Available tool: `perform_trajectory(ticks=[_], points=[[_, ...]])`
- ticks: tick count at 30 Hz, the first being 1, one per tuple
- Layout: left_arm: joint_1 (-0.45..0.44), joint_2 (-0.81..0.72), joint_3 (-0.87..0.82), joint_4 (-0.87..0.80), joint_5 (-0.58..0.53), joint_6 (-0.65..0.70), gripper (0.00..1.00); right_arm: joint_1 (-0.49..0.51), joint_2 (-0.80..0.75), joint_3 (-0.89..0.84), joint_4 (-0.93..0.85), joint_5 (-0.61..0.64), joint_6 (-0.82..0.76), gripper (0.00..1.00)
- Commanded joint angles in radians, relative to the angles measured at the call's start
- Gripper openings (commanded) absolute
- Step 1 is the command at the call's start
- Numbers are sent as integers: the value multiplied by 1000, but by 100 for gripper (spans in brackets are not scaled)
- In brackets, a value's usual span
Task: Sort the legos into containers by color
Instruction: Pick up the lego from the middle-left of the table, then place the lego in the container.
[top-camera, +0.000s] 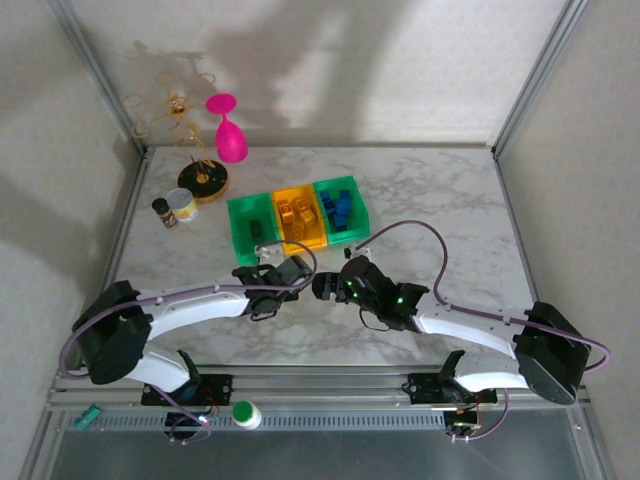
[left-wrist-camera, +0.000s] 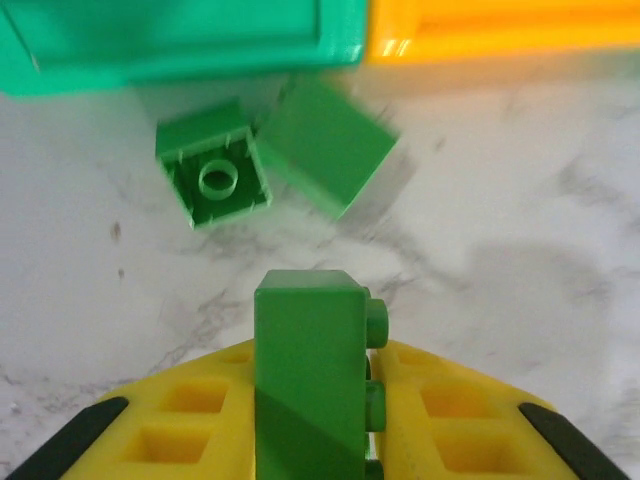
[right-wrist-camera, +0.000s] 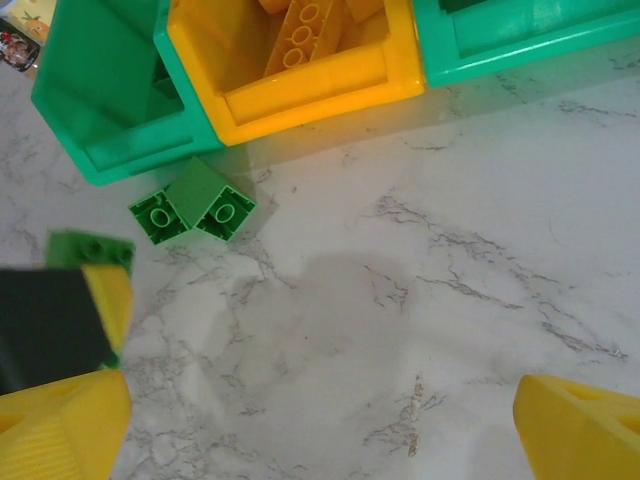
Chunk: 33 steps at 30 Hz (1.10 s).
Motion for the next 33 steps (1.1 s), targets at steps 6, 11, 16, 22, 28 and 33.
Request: perform_trajectory(ticks=[6,11,16,22,28,33], points=[[185,-30,163,-47,-59,167,21,5,31,71,87,-1,-45,99],[296,62,265,-10,-36,244,21,5,72,129,95,4,-72,99],[401,186,335,39,-11,286,21,5,81,148,97,10,-79,99],[456,330,403,90,33,319,20,3,73,135,79,13,-71,99],[480,421,429,127,38,341,20,3,62,122,65,27,-65,99],[503,470,440,128,54,344,20,1,59,115,53,32,-62,99]])
